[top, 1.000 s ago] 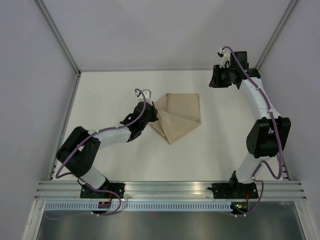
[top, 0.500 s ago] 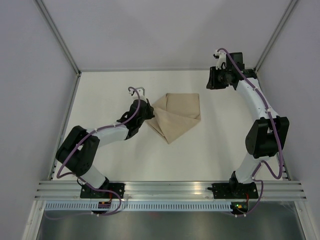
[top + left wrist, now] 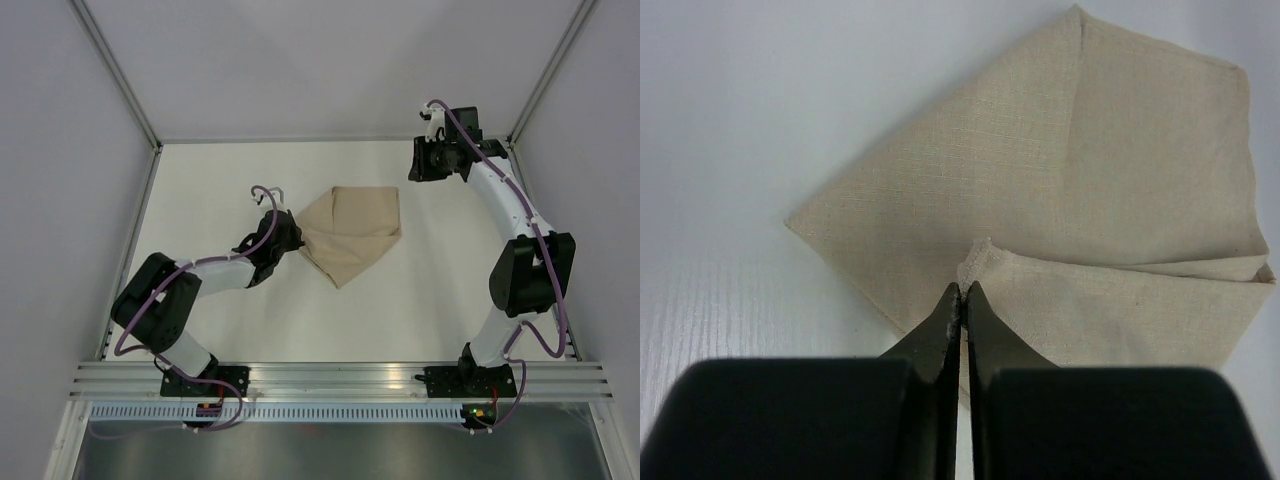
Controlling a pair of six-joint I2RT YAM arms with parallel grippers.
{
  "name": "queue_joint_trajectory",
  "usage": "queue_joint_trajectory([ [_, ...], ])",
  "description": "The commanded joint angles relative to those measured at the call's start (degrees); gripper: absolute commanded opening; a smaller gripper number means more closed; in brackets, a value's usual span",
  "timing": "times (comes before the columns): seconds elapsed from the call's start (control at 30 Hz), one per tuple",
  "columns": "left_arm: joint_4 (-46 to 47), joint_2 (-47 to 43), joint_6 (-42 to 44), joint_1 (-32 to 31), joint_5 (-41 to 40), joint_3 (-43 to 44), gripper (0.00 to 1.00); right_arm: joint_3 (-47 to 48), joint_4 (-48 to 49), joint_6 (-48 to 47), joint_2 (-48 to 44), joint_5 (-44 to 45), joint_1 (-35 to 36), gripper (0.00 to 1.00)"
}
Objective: Fold the napkin, place the utensils inside, and roll it up
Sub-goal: Fold the napkin at the center of the board.
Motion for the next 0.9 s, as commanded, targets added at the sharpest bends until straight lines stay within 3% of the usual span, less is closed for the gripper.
queue_joint_trajectory([
  [0.0,2.6,-2.8,-2.2,0.5,-1.7,-1.0,0.02,-0.3,1.0,-0.2,0.4,1.3,0.5,0.37],
  [0.47,1.2,-6.7,-0.1,0.5,-3.1,0.1,0.02,-0.7,1.2,-0.1,0.2,1.6,0.8,0.37],
  [0.87,-3.5,-3.2,-3.2,1.1,-6.1,2.1,0.02,-1.3,1.3,-0.1,0.4,1.8,1.1,0.37],
])
